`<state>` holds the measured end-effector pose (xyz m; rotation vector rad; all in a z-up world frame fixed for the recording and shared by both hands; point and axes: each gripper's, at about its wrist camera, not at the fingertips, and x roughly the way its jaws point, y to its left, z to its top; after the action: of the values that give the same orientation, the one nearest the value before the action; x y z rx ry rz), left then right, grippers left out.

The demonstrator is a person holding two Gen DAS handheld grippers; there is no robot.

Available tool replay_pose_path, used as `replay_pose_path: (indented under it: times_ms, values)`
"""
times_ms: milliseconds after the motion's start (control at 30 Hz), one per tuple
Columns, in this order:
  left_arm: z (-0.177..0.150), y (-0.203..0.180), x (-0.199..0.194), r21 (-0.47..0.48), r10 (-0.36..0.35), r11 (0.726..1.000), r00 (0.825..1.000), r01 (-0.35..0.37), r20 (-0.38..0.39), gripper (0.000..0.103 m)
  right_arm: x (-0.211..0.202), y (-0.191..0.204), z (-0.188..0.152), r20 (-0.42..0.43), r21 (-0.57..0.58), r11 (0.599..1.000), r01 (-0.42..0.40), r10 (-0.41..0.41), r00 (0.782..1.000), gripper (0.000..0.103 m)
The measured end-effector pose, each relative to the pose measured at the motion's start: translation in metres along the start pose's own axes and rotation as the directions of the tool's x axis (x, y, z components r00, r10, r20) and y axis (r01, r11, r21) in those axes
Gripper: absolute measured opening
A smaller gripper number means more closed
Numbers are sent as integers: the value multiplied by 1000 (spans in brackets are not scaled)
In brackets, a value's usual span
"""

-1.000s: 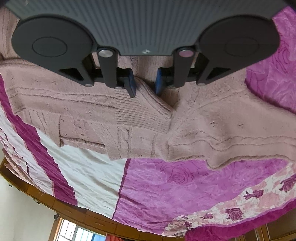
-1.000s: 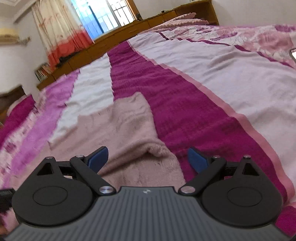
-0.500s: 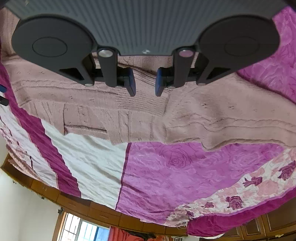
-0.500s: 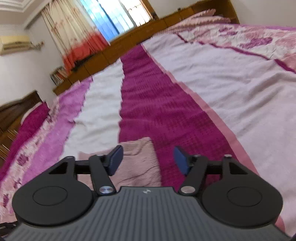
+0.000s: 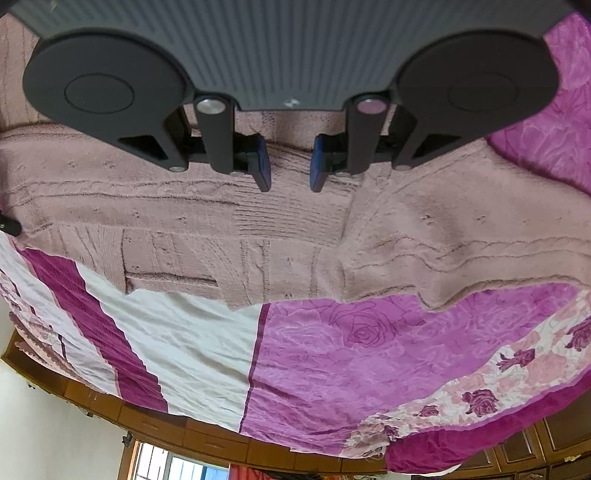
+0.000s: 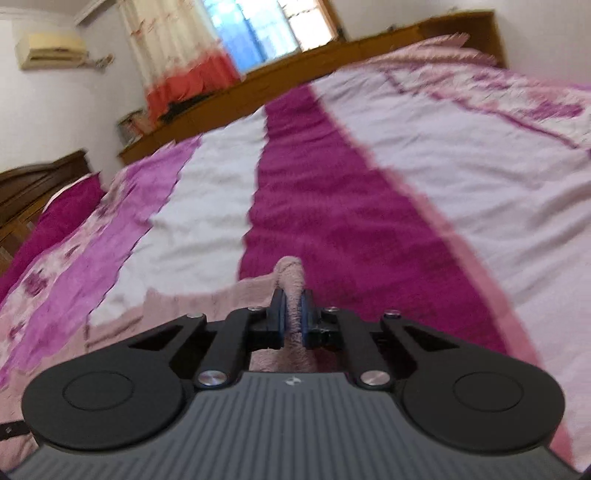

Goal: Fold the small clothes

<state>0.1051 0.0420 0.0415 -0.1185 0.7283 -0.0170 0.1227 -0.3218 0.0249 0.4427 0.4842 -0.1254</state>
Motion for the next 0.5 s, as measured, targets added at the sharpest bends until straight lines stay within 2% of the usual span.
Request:
replay_pose_path:
  times_ms: [167, 300, 367, 467, 500]
  values:
    - [-2, -2, 5, 21, 9, 1000, 1000, -9, -3, 25, 14, -3, -8, -51, -40, 996, 82, -84, 995, 8]
    - [-1, 2, -1, 4, -2, 1000, 1000, 2, 9, 25, 16, 3, -5, -72, -67, 992, 105, -109, 991, 10]
    - [2, 9, -8, -10, -12, 1000, 999, 12, 31, 25, 7, 9, -4, -63, -84, 991, 104, -110, 992, 24]
    - [6, 17, -15, -19, -13, 1000, 998, 15, 63, 25, -15, 18, -6, -30, -109, 988, 112, -116, 993, 39]
    - [7, 19, -15, -16, -15, 1000, 998, 16, 65, 25, -24, 21, -7, -19, -112, 987, 113, -115, 993, 40]
